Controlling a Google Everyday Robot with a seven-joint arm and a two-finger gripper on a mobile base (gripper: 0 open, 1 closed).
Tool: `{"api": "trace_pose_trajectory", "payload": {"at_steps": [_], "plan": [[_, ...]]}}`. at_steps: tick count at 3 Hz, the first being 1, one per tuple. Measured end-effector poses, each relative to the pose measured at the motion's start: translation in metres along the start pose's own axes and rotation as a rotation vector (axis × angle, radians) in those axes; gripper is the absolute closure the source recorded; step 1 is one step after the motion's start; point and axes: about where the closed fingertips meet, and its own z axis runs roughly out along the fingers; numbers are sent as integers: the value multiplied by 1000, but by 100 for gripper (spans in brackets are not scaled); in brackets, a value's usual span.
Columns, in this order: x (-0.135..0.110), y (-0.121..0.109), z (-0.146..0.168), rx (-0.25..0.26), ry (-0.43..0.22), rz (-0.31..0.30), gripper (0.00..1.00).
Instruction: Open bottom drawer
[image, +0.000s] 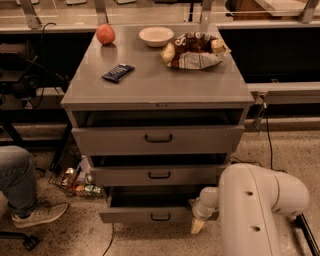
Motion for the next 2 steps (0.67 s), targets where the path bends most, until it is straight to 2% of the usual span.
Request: {"api": "trace_pose_trajectory", "payload": {"at_steps": [1,2], "plan": [[11,6,7,-24,11,43,49],[11,6,6,-24,11,43,72]]}}
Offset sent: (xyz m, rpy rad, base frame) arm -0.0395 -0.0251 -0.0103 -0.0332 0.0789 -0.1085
